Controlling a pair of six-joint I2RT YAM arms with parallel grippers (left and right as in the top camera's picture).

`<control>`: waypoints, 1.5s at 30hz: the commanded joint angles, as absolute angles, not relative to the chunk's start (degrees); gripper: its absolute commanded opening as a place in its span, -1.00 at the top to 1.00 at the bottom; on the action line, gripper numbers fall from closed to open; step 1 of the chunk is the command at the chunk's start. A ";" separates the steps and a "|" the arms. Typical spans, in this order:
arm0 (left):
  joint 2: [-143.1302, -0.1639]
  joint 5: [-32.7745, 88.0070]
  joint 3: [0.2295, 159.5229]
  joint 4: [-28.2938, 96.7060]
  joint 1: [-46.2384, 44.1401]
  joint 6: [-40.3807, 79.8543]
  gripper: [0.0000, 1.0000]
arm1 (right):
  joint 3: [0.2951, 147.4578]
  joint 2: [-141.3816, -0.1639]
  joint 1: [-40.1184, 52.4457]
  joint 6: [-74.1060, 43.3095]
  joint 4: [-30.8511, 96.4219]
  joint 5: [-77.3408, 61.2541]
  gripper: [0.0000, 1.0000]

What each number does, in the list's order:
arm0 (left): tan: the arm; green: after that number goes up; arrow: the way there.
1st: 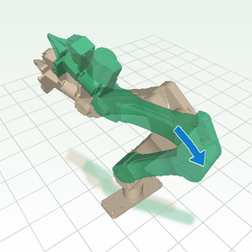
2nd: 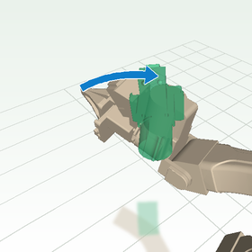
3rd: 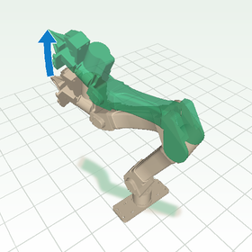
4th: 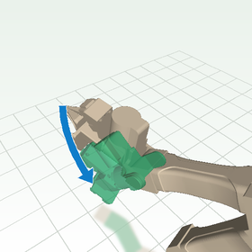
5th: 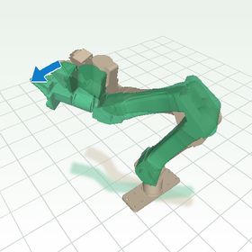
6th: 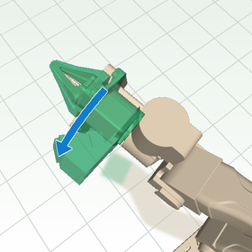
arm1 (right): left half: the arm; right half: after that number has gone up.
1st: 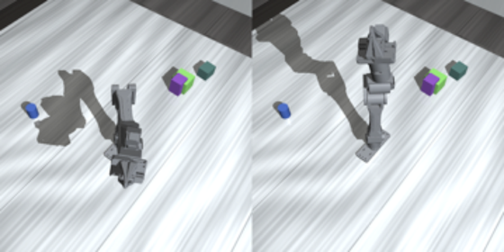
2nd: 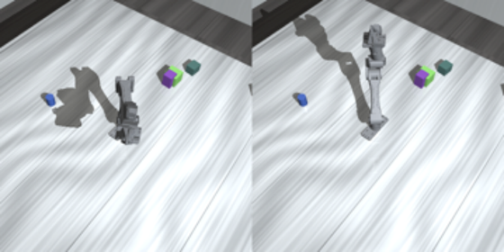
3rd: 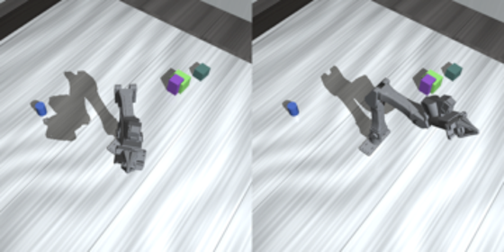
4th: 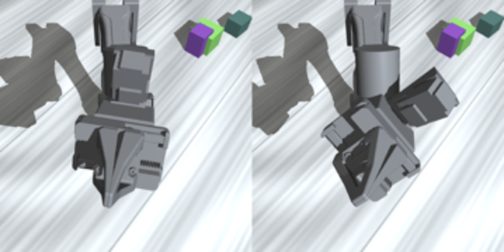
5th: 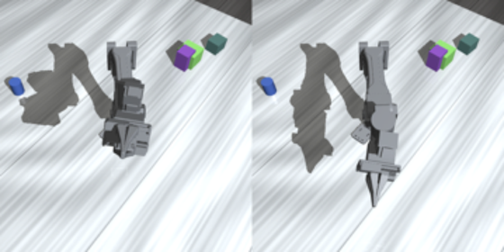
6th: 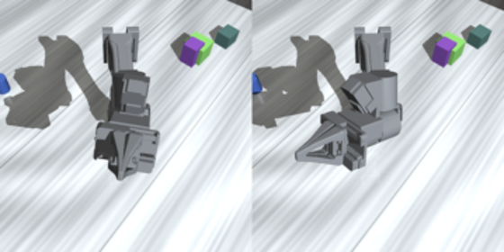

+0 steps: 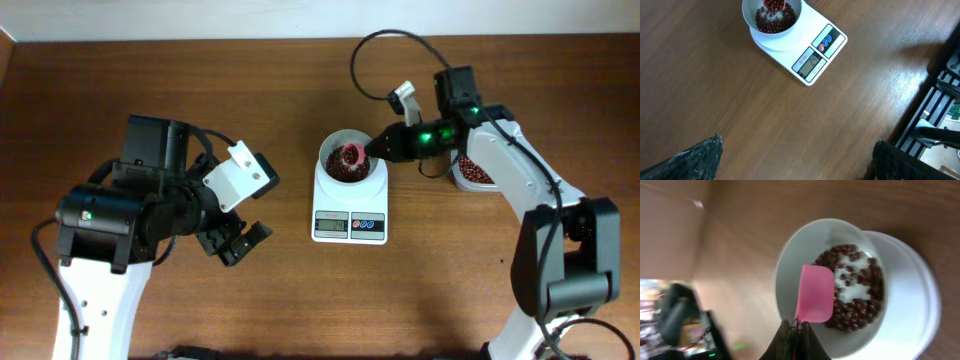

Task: Scoop and weigh 50g on scale
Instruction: 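Carry the filled pink scoop left over the white bowl, then tilt the scoop with the right gripper to pour beans into the bowl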

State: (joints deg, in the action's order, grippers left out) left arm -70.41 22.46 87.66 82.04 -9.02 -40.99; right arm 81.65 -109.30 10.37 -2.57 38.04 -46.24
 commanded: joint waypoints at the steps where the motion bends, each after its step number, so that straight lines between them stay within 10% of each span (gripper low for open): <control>1: -70.43 22.65 88.18 81.97 -8.82 -42.13 -0.98 | 84.73 -102.50 14.15 -0.43 40.49 -30.11 0.92; 45: -70.43 22.65 88.18 81.97 -8.82 -42.13 -0.98 | 88.42 -92.97 24.38 4.23 47.22 -9.02 0.92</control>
State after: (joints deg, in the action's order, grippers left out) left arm -70.41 22.48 87.66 82.04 -9.02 -40.99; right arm 87.11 -94.87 24.05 3.51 47.18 -9.50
